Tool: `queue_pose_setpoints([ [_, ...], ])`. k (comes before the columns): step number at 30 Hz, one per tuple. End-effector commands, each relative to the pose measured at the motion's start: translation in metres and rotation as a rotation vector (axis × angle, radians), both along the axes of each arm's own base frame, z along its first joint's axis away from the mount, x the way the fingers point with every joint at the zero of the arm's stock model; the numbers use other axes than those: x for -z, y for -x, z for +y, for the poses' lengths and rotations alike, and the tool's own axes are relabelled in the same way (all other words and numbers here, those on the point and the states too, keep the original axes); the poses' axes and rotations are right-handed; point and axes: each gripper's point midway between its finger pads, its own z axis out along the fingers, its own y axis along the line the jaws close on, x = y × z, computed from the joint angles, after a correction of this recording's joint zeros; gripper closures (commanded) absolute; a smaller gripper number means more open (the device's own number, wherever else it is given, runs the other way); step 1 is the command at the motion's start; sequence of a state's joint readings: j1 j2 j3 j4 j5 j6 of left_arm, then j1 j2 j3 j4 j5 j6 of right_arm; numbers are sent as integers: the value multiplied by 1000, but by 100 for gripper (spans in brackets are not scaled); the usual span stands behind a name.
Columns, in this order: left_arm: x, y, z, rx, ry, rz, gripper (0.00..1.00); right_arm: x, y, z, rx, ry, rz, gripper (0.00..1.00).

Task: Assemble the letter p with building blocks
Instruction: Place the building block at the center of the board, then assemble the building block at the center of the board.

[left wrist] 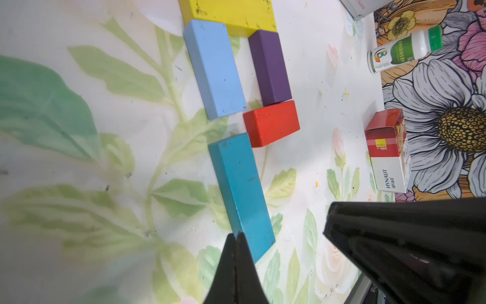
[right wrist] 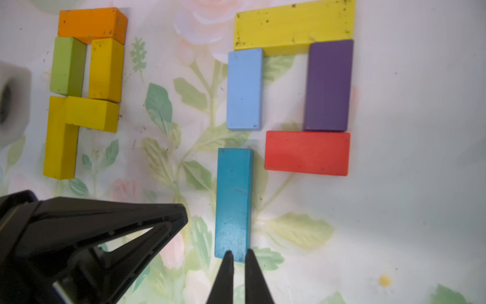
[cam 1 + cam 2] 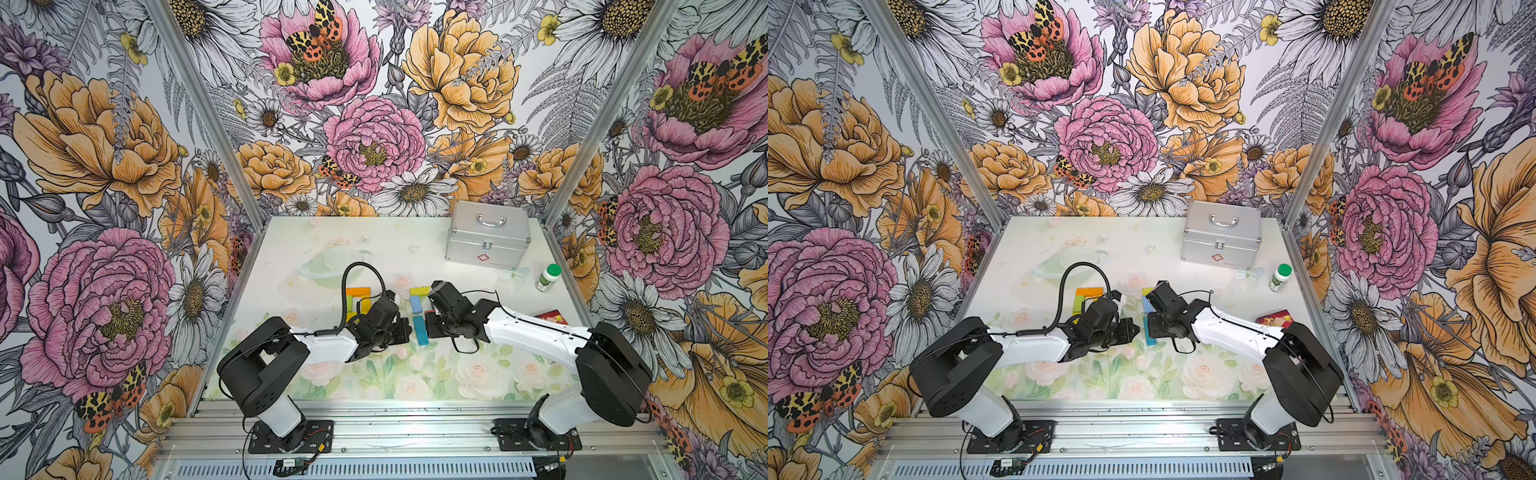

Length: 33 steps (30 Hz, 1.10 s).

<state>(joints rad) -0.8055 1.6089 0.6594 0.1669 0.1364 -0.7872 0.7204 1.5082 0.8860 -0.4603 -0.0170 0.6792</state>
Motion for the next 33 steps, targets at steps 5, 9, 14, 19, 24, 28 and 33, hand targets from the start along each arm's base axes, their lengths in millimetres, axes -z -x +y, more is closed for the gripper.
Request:
queue_pose_setpoints([
  [5,2,-1,-15,17,38,35,100,19,3,-10,-4,-76,47,100],
  [9,3,-3,-15,11,38,46,100,24,4,-1,-25,-128,64,100],
  [14,11,-4,-16,7,8,81,100,33,3,4,-38,-147,87,100],
  [19,17,-5,-13,-12,-35,108,100,40,0,5,-46,-153,98,100],
  [24,16,-3,-9,-26,-45,116,100,40,-2,5,-59,-163,101,100],
  [28,21,-3,-13,-16,-51,134,100,42,-3,7,-68,-173,107,100],
  [33,23,-5,-14,-19,-49,149,100,45,-4,8,-66,-182,113,100],
])
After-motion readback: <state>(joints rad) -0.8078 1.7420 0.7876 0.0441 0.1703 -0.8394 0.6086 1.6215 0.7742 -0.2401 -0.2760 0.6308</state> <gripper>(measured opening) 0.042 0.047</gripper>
